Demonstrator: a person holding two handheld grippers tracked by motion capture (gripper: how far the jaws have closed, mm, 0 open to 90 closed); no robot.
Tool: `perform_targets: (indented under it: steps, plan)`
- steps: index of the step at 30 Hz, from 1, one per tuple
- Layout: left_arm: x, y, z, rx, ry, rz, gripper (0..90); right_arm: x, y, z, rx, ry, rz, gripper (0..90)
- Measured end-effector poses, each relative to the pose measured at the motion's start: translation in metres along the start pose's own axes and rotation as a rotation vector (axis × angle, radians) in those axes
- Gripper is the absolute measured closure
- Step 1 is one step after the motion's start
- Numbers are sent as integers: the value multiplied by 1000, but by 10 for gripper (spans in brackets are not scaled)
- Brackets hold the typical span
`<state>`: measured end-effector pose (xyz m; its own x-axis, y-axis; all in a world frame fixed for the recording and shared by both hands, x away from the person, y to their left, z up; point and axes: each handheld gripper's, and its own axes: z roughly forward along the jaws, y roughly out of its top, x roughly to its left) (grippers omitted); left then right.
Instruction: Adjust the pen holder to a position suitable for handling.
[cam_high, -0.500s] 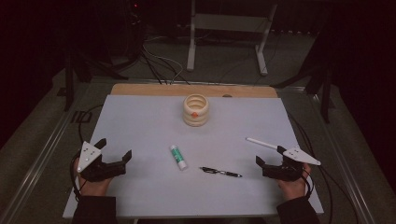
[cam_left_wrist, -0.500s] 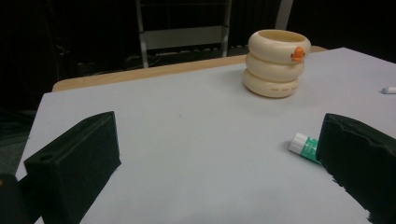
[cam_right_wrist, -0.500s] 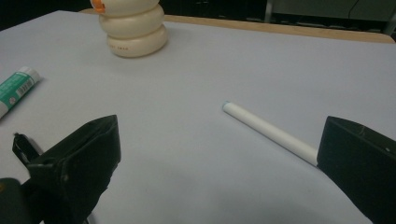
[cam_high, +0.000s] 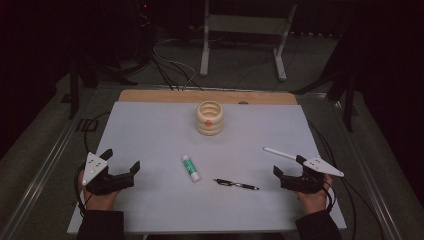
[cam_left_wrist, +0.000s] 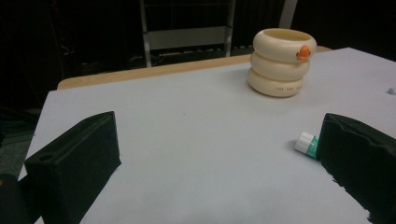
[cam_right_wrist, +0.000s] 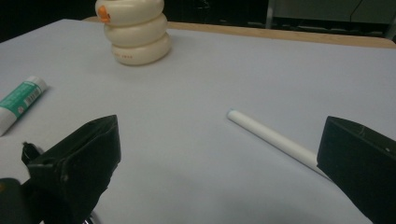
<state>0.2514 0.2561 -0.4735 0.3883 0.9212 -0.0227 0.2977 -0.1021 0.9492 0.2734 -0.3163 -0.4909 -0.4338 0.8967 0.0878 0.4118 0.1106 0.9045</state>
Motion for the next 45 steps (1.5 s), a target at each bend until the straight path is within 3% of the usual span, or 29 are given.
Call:
perform_targets:
  steps: [7, 13, 18, 23, 29, 45]
  plan:
    - [0, -1, 2, 5, 2, -6, 2, 3, 6, 1, -3, 7, -2, 0]
    - [1, -1, 4, 2, 2, -1, 2, 8, 21, -1, -27, 16, 8, 0]
    - [1, 0, 8, 18, 1, 9, 2, 17, 37, 8, -24, 37, 9, 0]
    - [0, 0, 11, 30, -4, 12, 2, 30, 56, 24, -23, 73, 25, 0]
    - [3, -2, 10, 26, 10, -5, 2, 33, 72, 38, -12, 105, 39, 0]
    - [6, -5, 7, 31, 46, -18, 1, 58, 125, 88, -15, 139, -1, 0]
